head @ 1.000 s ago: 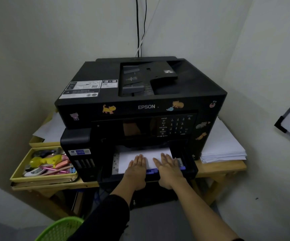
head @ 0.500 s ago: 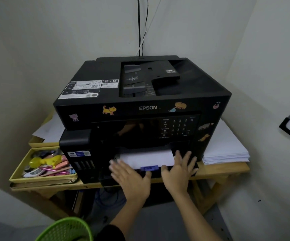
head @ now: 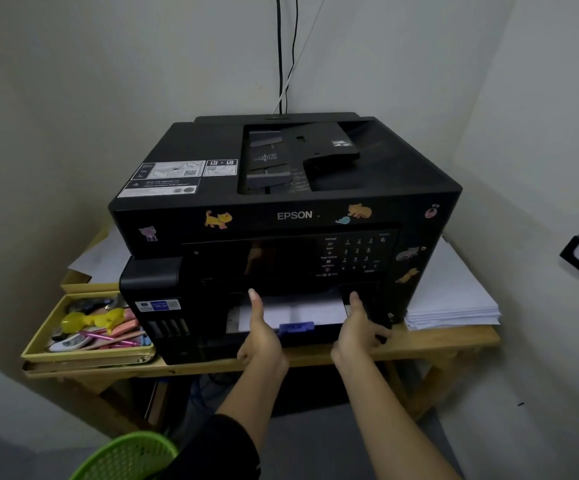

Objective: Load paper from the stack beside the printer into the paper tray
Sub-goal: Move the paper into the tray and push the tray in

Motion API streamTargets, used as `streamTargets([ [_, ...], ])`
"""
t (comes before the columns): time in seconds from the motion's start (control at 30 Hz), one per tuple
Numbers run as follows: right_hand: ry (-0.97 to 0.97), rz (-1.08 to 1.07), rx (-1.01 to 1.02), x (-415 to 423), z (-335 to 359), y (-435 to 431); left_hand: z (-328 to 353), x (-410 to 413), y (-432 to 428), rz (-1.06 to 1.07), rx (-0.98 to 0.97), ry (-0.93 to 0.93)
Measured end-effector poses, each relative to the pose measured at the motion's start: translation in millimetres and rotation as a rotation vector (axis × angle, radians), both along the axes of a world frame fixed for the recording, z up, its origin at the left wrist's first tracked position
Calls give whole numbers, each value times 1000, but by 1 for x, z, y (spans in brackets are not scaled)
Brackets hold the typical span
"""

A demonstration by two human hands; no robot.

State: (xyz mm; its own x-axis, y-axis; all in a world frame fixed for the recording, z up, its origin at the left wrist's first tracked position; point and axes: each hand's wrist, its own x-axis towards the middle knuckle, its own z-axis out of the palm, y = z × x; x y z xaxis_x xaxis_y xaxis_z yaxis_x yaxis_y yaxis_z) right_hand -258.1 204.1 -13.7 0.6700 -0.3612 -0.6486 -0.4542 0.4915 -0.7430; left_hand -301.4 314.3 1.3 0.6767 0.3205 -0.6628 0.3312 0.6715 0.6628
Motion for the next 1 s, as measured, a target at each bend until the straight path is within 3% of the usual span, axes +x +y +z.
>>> streamTargets([
  [0.2,-93,-67,226,24,5,-1,17,16,3,213,12,-64],
  [0.4,-53,-79,163,34,3,8,9,31,3,260,-22,62],
  [0.77,-66,-130,220,43,1,10,-1,47,2,350,-74,41],
  [1.0,-215,-93,338,56,-6,7,-17,47,18,224,-37,-175],
])
